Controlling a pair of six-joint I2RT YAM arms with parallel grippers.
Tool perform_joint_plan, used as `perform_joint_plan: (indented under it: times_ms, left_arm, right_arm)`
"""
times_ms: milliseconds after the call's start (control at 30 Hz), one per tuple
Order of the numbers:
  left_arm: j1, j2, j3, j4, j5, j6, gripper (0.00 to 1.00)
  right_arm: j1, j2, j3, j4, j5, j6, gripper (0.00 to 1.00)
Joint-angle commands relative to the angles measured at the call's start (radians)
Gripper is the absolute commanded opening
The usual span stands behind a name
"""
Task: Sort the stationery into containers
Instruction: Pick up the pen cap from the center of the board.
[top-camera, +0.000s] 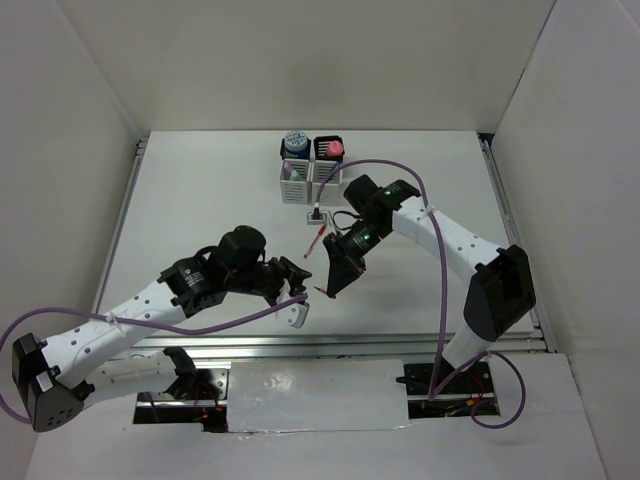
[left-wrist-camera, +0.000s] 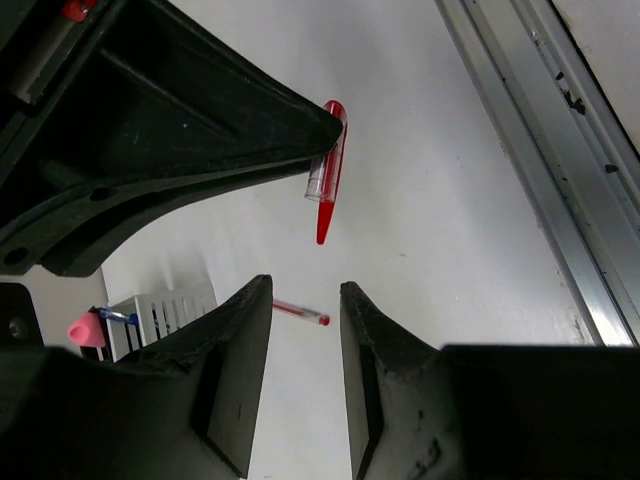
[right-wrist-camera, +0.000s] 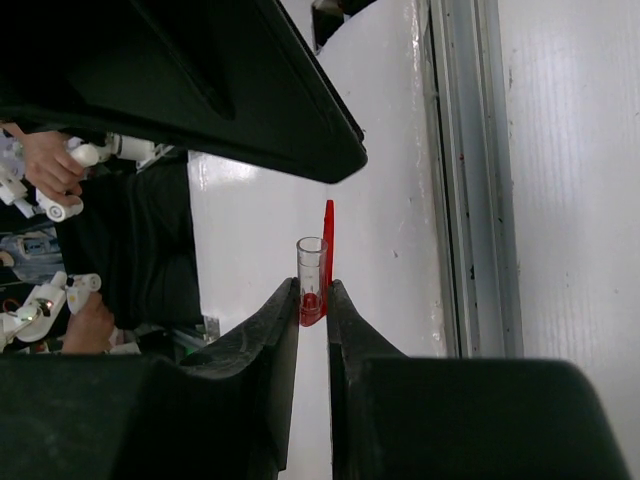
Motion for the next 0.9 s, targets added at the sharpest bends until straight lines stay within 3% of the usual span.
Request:
perform_joint_plan:
  times_ms: [0, 433, 867]
  left_arm:
    - [-0.029, 0.014, 0.051, -0.011, 0.003, 0.034, 0.46]
    - [-0.068, 0.043, 0.069, -0.031, -0.023, 0.028, 0.44]
    - [-0.080, 0.054, 0.068, -0.015, -0.020, -0.006, 0.32]
  right_arm:
    - [0.018, -0.020, 0.041, 0.018, -0.011, 0.025, 0.00]
    - [0.049, -0.015, 0.047, 0.087, -0.007, 0.114, 0.00]
    - [0.060, -0.012, 0.050, 0.124, 0.006, 0.145, 0.00]
